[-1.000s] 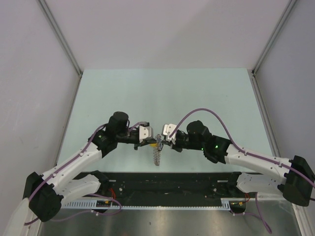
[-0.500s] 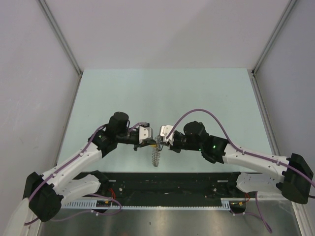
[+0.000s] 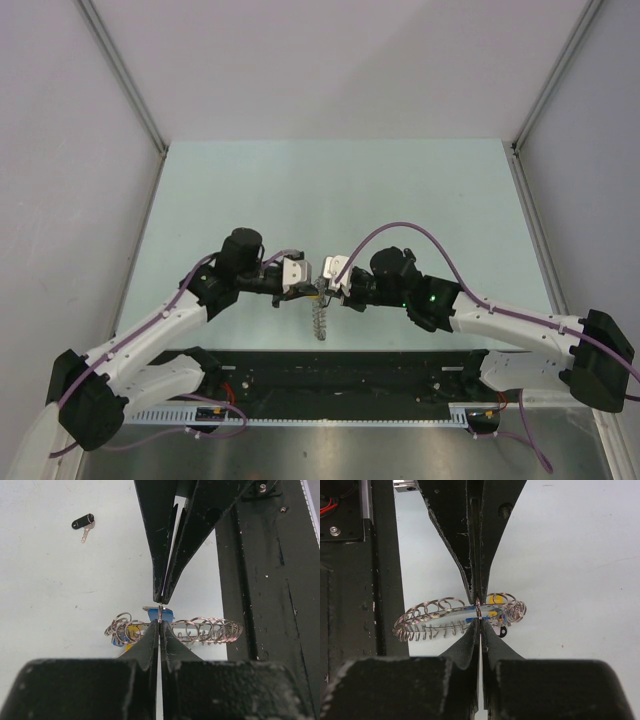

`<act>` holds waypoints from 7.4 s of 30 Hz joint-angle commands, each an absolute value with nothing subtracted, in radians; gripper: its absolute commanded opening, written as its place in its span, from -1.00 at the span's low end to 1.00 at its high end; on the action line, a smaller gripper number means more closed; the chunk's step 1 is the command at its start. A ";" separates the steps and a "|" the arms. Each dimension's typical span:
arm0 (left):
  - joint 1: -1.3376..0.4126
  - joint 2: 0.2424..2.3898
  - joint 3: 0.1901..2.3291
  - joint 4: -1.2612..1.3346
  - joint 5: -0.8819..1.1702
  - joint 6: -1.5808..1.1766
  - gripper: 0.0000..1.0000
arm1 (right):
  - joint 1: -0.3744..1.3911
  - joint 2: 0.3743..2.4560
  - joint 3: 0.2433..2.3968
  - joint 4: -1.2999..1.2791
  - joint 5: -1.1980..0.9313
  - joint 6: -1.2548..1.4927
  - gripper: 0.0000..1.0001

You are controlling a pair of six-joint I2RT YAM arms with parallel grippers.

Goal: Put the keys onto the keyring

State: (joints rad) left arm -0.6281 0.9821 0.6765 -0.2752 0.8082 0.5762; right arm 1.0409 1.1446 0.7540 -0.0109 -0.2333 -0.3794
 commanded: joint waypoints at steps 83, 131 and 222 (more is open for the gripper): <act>-0.650 1.020 0.736 -0.264 0.813 0.495 -1.00 | 1.005 1.129 0.782 0.058 -0.313 -0.339 -1.00; -0.584 0.861 0.384 0.641 0.681 -0.322 -0.99 | 1.040 1.078 0.706 0.142 -0.198 -0.331 -1.00; -0.595 1.316 1.002 -0.634 0.925 0.758 -0.62 | 1.023 1.112 0.701 0.144 -0.163 -0.399 -1.00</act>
